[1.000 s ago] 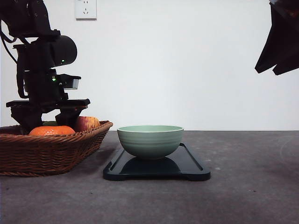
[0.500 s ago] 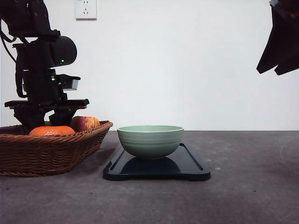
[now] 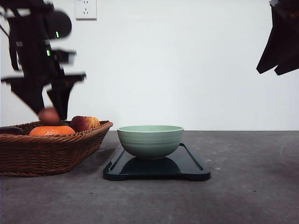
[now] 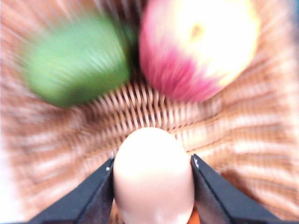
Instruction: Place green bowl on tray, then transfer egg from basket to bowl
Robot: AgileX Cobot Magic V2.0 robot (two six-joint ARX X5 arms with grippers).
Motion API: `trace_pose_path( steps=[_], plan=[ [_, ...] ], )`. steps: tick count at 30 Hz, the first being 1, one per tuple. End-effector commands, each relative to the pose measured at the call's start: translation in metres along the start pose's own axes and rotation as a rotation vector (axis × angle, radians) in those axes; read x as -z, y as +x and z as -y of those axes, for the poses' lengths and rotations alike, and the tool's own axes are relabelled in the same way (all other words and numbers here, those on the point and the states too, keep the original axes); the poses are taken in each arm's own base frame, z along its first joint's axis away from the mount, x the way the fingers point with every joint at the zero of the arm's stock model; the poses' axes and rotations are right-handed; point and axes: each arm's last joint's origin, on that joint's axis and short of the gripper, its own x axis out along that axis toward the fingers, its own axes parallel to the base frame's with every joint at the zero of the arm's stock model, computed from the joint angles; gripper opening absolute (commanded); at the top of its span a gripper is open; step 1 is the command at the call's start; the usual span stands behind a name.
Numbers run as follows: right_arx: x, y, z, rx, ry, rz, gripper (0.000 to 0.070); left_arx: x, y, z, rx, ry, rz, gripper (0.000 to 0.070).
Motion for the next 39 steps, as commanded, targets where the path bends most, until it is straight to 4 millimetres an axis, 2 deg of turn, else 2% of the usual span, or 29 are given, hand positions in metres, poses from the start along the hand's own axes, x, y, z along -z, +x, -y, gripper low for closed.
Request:
trace_pose_path(
  steps=[1, 4, 8, 16, 21, 26, 39],
  plan=[
    [-0.002, 0.000, -0.001, -0.001, -0.006, 0.006, 0.0255, -0.007, -0.015, 0.002, 0.007, 0.012, 0.056, 0.0147],
    [-0.002, 0.000, -0.001, -0.001, -0.006, 0.006, 0.0255, -0.007, -0.038, 0.007, 0.045, 0.024, 0.121, 0.0147],
    [-0.002, 0.000, -0.001, -0.001, -0.006, 0.006, 0.0255, -0.009, -0.054, 0.023, 0.151, 0.054, 0.194, 0.0147],
    [-0.002, 0.000, -0.001, -0.001, -0.007, 0.006, 0.0255, -0.015, -0.053, 0.073, 0.280, 0.177, 0.289, 0.0147],
    [-0.002, 0.000, -0.001, -0.001, -0.007, 0.006, 0.0255, -0.017, -0.038, 0.101, 0.324, 0.232, 0.316, 0.0147],
    [-0.002, 0.000, -0.001, -0.001, -0.006, 0.006, 0.0255, -0.018, -0.012, 0.122, 0.348, 0.264, 0.314, 0.0147],
    [-0.002, 0.000, -0.001, -0.002, -0.006, 0.005, 0.0255, -0.014, 0.043, 0.151, 0.300, 0.322, 0.299, 0.0147]
  ],
)
